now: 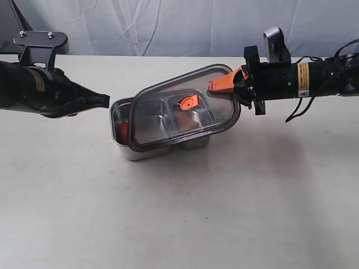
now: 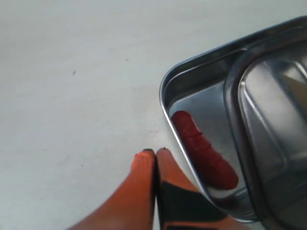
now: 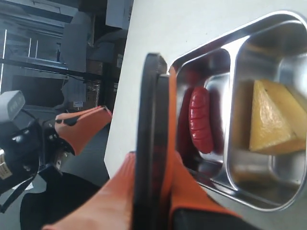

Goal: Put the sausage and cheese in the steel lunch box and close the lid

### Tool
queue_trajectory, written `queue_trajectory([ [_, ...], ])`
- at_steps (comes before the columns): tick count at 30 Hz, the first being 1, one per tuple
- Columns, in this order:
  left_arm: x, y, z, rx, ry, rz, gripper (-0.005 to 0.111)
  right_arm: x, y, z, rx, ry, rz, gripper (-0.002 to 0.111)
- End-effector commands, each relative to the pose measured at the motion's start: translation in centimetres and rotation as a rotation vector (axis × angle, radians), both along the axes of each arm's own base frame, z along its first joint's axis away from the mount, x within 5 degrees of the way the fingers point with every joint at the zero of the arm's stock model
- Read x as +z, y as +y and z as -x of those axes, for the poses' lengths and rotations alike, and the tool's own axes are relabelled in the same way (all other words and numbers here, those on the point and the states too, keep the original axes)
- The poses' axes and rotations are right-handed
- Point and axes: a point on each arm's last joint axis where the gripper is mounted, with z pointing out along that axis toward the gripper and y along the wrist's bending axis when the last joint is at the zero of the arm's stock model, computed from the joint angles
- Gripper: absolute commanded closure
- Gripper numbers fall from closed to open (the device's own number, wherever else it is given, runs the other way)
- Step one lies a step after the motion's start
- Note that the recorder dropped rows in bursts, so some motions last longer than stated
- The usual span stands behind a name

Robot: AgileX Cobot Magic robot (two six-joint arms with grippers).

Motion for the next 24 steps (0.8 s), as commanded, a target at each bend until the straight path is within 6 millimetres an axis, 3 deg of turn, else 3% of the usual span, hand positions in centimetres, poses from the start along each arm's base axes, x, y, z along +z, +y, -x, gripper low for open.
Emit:
queue_trajectory([
  [1, 0.5, -0.4, -0.1, 0.024, -0.040, 0.069, 0.107, 0.8, -0.2, 0.7, -0.033, -0.035, -0.034, 0.109],
  [15, 0.8, -0.4, -0.5, -0.023, -0.104, 0.037, 0.107, 6.7, -0.2, 2.1, -0.018, -0.218, -0.027, 0.109],
  [24, 1.2, -0.6, -0.7, -0.047, -0.155, 0.034, 0.107, 6.9, -0.2, 2.5, 0.015, -0.213, 0.004, 0.109],
])
